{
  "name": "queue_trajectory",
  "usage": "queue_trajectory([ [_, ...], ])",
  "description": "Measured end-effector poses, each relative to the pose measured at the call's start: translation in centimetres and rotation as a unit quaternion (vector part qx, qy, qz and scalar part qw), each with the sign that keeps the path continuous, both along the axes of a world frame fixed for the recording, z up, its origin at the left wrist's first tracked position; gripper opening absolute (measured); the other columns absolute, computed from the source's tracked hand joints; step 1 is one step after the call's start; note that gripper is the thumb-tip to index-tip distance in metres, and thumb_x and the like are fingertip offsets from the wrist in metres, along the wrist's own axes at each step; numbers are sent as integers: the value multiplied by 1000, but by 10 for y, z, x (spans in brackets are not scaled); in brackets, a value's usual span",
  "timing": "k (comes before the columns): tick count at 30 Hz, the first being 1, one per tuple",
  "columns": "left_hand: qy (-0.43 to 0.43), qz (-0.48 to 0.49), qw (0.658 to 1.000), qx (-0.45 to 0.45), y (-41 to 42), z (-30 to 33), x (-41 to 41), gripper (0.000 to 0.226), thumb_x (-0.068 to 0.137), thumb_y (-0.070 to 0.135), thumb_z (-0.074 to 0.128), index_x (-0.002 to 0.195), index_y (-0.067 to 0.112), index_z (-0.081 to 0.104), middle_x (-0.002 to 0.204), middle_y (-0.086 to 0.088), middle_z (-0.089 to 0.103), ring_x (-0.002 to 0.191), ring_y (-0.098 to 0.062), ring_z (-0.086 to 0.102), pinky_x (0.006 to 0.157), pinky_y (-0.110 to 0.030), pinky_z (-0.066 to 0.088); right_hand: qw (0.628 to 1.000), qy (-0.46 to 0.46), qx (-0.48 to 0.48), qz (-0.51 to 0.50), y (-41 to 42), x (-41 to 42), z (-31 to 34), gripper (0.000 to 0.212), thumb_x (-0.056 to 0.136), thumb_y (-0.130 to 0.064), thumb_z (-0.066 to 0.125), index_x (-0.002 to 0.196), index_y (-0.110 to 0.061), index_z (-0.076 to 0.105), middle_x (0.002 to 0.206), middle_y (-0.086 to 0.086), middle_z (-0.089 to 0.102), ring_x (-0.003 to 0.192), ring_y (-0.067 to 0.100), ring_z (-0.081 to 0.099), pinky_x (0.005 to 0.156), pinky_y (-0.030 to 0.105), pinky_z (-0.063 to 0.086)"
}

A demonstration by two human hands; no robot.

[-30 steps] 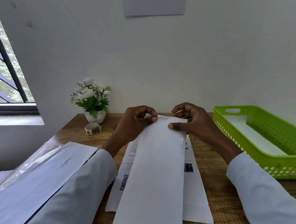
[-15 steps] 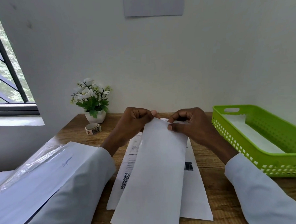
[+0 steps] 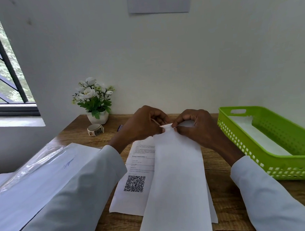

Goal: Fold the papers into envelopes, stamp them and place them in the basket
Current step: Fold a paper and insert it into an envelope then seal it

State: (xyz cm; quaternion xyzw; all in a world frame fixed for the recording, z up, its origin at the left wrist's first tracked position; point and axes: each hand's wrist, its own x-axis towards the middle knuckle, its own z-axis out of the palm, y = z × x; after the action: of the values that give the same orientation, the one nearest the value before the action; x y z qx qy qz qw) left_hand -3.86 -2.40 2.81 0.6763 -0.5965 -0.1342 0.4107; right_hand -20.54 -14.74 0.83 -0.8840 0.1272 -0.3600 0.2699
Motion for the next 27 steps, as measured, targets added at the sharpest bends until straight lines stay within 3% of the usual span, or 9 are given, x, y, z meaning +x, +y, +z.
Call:
queue_trajectory([
  [2,-64,8,998,-18,-2,-1,0,23,78,2,76,98,13,76,89,1,75,74,-4,67,71,-18,55,1000,-8,6,2,-1,0,0,18,75,-10,73,80,-27,76,86,-14,71,86,5,66,82,23,50],
  [5,-76,15,996,-53,-2,-4,-3,20,82,1,73,99,11,76,87,5,74,75,-1,67,69,-9,50,999,-18,31,-8,-2,-1,1,12,80,-10,75,83,-21,78,86,-12,72,86,4,67,80,22,51],
  [8,-71,12,995,-76,-5,-5,-5,17,84,2,72,97,12,76,84,7,72,76,-3,66,70,-10,50,997,-35,62,-32,4,0,2,4,86,-23,75,84,-23,78,83,-12,73,82,3,67,74,22,52],
  [13,-39,10,996,-76,-9,-7,-6,16,83,0,71,92,13,74,81,4,71,71,0,64,67,-10,48,990,-55,116,-51,9,0,4,7,82,-19,78,77,-23,76,79,-11,74,77,4,68,68,21,52],
  [17,4,8,998,-69,-11,-8,-5,17,84,-1,70,89,15,76,86,-1,74,77,-8,67,75,-23,55,986,-40,153,-54,13,-1,6,13,77,-9,79,79,-22,77,81,-8,74,78,6,69,67,21,55],
  [21,31,-7,999,-26,-8,-4,-5,20,75,5,81,89,19,76,87,-3,76,78,-17,69,80,-33,57,984,-33,172,-41,14,-2,8,19,76,-4,77,79,-23,77,81,-4,77,80,14,72,74,31,59],
  [24,-41,1,999,0,-9,-1,-8,23,71,7,84,90,19,75,89,0,74,81,-16,67,79,-30,55,980,-26,192,-41,12,-3,7,19,76,-1,77,81,-19,79,83,-2,77,82,15,73,77,33,60],
  [27,-195,25,981,-2,-11,1,-13,20,78,13,79,96,18,74,96,2,71,86,-14,63,76,-26,48,974,-19,222,-37,12,-4,8,17,75,1,77,85,-13,79,85,1,77,82,14,72,76,30,59],
])
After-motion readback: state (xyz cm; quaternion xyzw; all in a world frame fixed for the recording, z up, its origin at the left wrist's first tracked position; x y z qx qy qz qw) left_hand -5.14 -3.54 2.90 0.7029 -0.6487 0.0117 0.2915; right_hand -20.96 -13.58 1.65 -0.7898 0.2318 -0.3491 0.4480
